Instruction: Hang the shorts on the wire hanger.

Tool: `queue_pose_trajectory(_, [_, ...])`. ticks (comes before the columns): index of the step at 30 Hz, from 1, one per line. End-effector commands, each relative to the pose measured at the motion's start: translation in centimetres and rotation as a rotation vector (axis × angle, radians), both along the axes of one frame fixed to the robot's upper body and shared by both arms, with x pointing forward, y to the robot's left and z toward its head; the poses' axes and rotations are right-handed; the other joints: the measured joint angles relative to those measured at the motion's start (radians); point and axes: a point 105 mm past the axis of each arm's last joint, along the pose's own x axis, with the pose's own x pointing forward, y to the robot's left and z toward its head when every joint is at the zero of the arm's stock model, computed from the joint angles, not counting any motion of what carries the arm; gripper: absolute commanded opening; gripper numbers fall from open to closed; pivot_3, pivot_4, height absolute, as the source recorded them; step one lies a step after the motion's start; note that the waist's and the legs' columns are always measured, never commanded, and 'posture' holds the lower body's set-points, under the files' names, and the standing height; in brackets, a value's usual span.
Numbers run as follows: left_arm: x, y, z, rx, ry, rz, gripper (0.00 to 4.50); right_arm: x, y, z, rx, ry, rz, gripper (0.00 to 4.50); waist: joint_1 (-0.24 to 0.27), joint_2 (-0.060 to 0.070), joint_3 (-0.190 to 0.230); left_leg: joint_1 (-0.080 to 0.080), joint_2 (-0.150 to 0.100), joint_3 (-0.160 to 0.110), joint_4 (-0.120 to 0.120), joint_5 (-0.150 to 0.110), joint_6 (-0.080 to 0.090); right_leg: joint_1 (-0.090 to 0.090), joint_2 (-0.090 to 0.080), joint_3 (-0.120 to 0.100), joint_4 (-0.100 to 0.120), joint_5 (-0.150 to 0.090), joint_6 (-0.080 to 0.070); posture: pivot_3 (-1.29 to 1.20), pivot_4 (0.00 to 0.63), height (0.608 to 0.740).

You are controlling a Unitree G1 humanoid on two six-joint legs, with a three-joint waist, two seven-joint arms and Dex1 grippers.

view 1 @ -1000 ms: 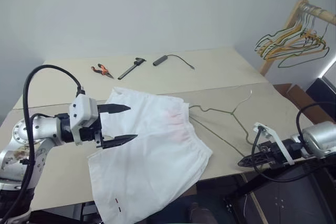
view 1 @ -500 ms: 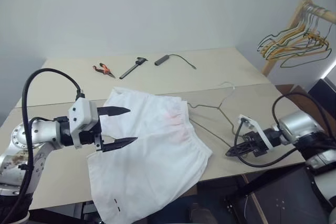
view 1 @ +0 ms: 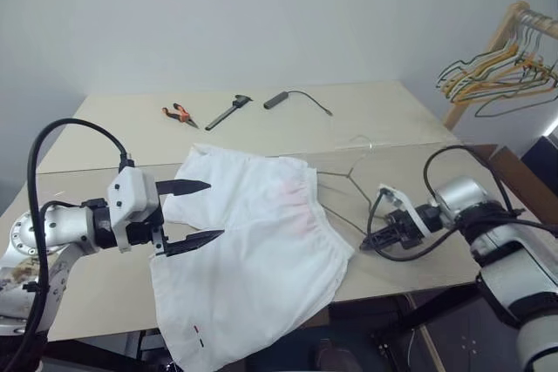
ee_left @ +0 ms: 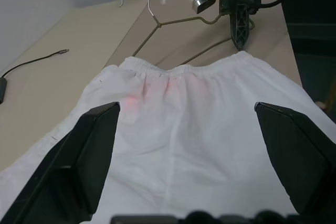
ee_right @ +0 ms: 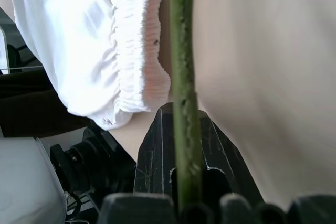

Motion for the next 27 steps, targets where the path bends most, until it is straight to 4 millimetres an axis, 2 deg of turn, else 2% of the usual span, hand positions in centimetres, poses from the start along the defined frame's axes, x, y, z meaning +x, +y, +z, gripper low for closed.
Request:
queue_pose_trajectory(1, [0.0, 0.1, 1.3, 0.012, -0.067, -0.003, 4.47, 1.0, 0.3, 1.2, 0.054, -0.050, -0.011, 0.00, 0.005, 0.000, 0.000, 0.000, 0.000, 0.000, 0.000, 0.000, 0.000, 0.000, 0.000, 0.000, 0.000, 0.000, 0.000, 0.12, 0.000, 0.740])
queue_pose_trajectory(6, [0.2, 0.2, 1.4, 0.020, -0.076, 0.003, 4.47, 2.8, -0.5, 2.8, 0.044, -0.162, -0.077, 0.00, 0.005, 0.000, 0.000, 0.000, 0.000, 0.000, 0.000, 0.000, 0.000, 0.000, 0.000, 0.000, 0.001, 0.000, 0.000, 0.11, 0.000, 0.740])
queue_pose_trajectory(9, [0.5, 0.3, 1.6, 0.026, -0.092, 0.005, 4.47, 4.1, -1.2, 4.7, 0.007, -0.295, -0.093, 0.00, 0.006, 0.001, 0.000, 0.000, 0.000, 0.000, 0.000, 0.000, 0.000, 0.000, 0.000, 0.000, 0.000, 0.000, 0.000, 0.09, 0.000, 0.740])
queue_pose_trajectory(11, [0.8, 0.5, 2.0, 0.036, -0.107, -0.003, 4.47, 4.6, -1.1, 6.3, -0.031, -0.421, -0.027, 0.00, 0.006, 0.001, 0.001, -0.001, 0.000, 0.000, 0.000, 0.000, 0.000, -0.001, -0.001, 0.000, 0.000, 0.000, 0.000, 0.07, 0.000, 0.740])
queue_pose_trajectory(14, [1.8, 0.9, 2.7, 0.062, -0.143, -0.006, 4.47, 5.0, 0.1, 8.8, -0.087, -0.619, 0.094, 0.00, 0.003, 0.002, 0.002, -0.002, 0.000, 0.000, 0.000, 0.000, 0.000, -0.002, 0.000, -0.001, 0.000, 0.000, 0.000, 0.04, 0.000, 0.740])
queue_pose_trajectory(17, [4.0, 1.9, 5.1, 0.112, -0.246, 0.002, 4.47, 5.4, 2.6, 11.2, -0.237, -0.895, 0.275, 0.00, -0.007, 0.002, 0.002, -0.002, 0.000, 0.000, 0.000, 0.000, 0.000, -0.002, 0.000, -0.002, 0.001, 0.000, 0.000, 0.01, 0.000, 0.740])
queue_pose_trajectory(22, [7.2, 3.6, 10.4, 0.169, -0.391, 0.009, 4.47, 4.0, 6.9, 12.7, -0.306, -1.072, 0.459, 0.00, -0.029, 0.002, 0.002, -0.003, 0.000, 0.000, 0.000, 0.000, -0.001, -0.002, 0.000, -0.002, -0.001, 0.000, 0.000, -0.01, 0.000, 0.740])
queue_pose_trajectory(24, [8.1, 3.9, 11.1, 0.200, -0.395, -0.011, 4.47, 3.5, 7.9, 13.0, -0.298, -1.096, 0.490, 0.00, -0.037, 0.002, 0.001, -0.005, 0.000, -0.001, 0.000, 0.000, -0.001, -0.003, 0.000, -0.003, -0.002, 0.000, 0.000, 0.00, 0.000, 0.740])
queue_pose_trajectory(27, [9.1, 4.2, 9.8, 0.343, -0.338, -0.108, 4.47, 3.0, 8.9, 13.4, -0.308, -1.128, 0.555, 0.00, -0.045, 0.002, 0.001, -0.006, -0.001, -0.001, 0.001, 0.000, -0.001, -0.003, 0.000, -0.003, -0.002, 0.000, 0.001, 0.00, 0.000, 0.740])
